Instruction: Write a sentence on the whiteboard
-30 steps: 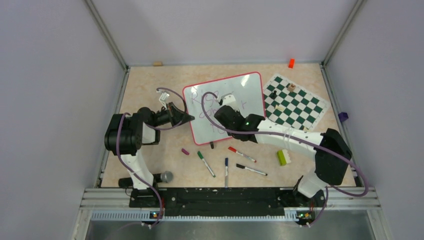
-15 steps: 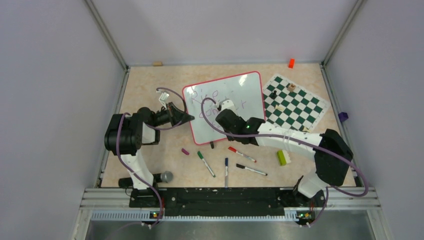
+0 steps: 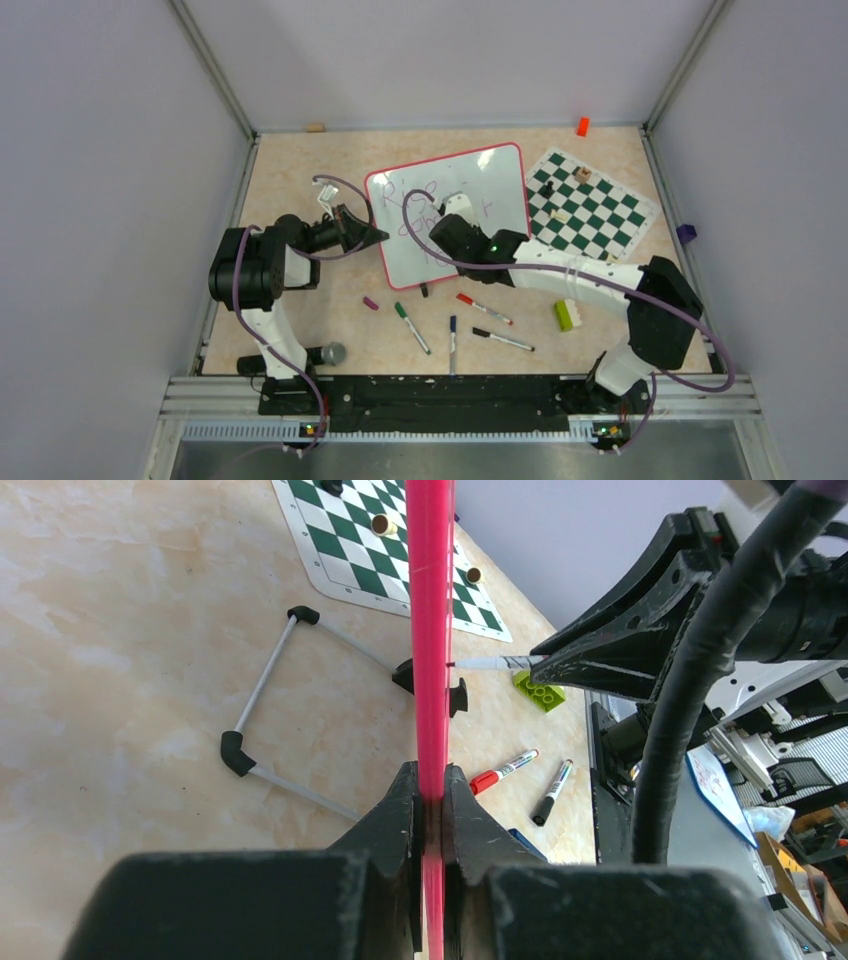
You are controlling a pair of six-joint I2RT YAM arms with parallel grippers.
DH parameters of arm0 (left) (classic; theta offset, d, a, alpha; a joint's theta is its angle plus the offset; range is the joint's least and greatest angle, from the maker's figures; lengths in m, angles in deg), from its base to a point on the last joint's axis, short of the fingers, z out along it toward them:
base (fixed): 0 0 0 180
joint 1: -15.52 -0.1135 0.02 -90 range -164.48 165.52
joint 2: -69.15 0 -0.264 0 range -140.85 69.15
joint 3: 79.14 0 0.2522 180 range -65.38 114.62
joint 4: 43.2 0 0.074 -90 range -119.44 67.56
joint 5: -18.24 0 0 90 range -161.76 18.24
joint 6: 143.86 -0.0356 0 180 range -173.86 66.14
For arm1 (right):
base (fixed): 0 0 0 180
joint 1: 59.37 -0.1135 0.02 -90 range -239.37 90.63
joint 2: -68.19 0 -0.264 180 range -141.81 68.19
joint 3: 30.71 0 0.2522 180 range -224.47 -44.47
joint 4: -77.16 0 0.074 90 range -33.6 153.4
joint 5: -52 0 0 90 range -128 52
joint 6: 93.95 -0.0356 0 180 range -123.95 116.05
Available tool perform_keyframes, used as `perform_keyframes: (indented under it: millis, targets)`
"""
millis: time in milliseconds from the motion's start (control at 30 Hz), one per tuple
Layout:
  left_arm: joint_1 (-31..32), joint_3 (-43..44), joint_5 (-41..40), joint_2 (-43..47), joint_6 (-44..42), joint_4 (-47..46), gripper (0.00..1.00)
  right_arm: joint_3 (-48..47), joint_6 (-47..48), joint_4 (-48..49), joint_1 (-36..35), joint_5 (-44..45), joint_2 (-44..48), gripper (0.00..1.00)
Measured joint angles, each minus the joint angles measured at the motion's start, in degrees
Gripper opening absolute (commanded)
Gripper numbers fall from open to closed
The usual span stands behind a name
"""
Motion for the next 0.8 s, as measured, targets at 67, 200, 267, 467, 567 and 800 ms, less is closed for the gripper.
perform_keyframes:
  millis: [67, 200, 267, 467, 567, 800]
  targets:
    - [0.0, 0.0, 0.0, 0.0, 0.0, 0.0, 0.0, -1.8, 0.3, -0.2, 0.1, 0.9, -0.5, 0.0]
    - [0.0, 0.0, 0.0, 0.0, 0.0, 0.0, 0.0, -3.2, 0.5, 0.1, 0.1, 1.4, -0.7, 0.0]
    - [0.0, 0.0, 0.0, 0.0, 0.0, 0.0, 0.0, -3.2, 0.4, 0.1, 0.1, 1.4, -0.7, 0.0]
    - [0.0, 0.0, 0.0, 0.0, 0.0, 0.1, 0.0, -1.1, 0.2, 0.8, 0.1, 1.6, 0.0, 0.0]
    - [0.0, 0.0, 0.0, 0.0, 0.0, 0.0, 0.0, 1.4, -0.2, 0.7, 0.2, 1.6, 0.8, 0.0]
    - [0.0, 0.0, 0.1, 0.0, 0.0, 0.0, 0.0, 2.5, -0.7, -0.6, 0.4, 1.5, 1.2, 0.0]
